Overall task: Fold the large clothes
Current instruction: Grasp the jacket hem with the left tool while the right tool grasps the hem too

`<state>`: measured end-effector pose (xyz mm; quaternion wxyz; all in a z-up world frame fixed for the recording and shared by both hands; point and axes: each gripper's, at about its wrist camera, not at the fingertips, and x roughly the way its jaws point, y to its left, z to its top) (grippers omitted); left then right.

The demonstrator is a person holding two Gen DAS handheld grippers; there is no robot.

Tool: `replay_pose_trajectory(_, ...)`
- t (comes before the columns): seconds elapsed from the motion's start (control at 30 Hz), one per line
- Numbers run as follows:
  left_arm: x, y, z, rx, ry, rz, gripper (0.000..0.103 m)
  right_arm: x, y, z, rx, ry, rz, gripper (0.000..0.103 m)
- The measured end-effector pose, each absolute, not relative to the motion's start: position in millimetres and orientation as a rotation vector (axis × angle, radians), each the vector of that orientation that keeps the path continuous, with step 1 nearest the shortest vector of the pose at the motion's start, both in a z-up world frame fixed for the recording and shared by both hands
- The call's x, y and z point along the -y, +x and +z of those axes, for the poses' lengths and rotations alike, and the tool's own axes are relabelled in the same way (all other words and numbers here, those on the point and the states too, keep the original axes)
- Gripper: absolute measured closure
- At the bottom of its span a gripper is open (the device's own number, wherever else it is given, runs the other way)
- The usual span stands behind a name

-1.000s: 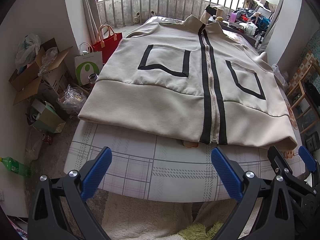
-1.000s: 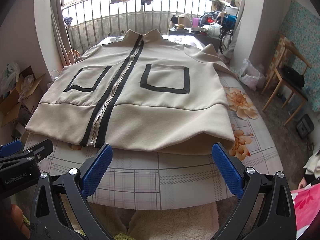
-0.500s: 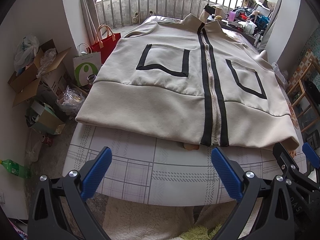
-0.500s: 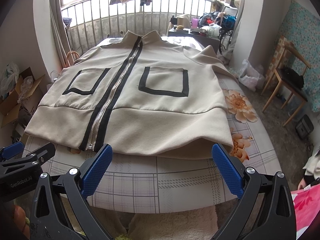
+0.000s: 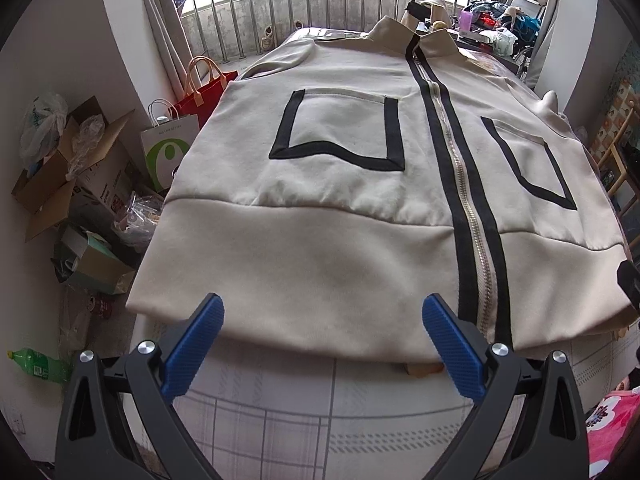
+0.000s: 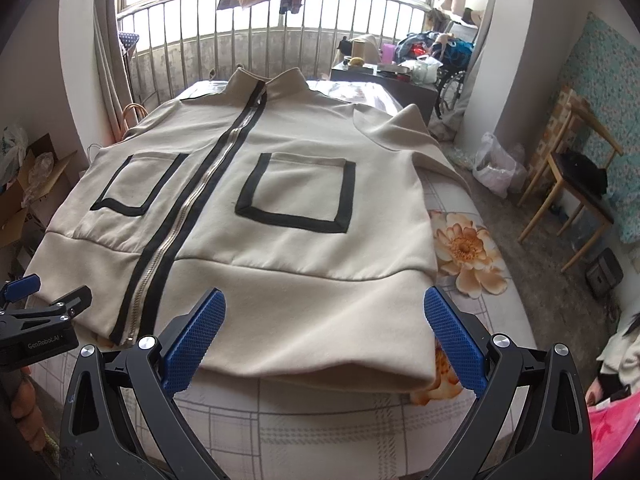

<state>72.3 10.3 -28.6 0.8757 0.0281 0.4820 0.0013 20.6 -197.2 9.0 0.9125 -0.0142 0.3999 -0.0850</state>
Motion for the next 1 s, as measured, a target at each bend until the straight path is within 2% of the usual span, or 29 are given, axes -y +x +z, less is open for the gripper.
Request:
replay_pose_trajectory(0.27, -17, 101, -43, -1.013, -0.037, -0.145, 0.005, 251, 47, -6, -0.863, 0.053, -0.148, 0.008)
replay_pose_trajectory(0.47, -9, 103, -44, -1.011, 0.02, -0.147, 0.005, 279, 54, -20, -0.938, 0.142, -0.097, 0.008)
replay_pose_trajectory(0.63, -35, 89, -23, -0.92, -0.058, -0.171, 0.006, 295, 51, -27, -0.973, 0.213, -0.055, 0.009)
replay_pose_trajectory(0.67, -41, 87, -18, -0.898, -0.052, -0.15, 0.007, 296, 49, -28, -0.98, 0.229, -0.041, 0.012)
replay_pose_trajectory(0.8, -73, 84, -8, -0.867, -0.037, -0.043, 0.017, 300, 43, -33, -1.024, 0.291, 0.005, 0.025)
replay_pose_trajectory(0.83, -81, 84, -9, -0.875, -0.043, -0.018, 0.022, 300, 41, -35, -1.035, 0.307, 0.014, 0.03)
replay_pose_trajectory(1.0, -114, 88, -28, -0.948, -0.116, 0.067, 0.045, 295, 39, -35, -1.035, 0.29, 0.005, 0.039)
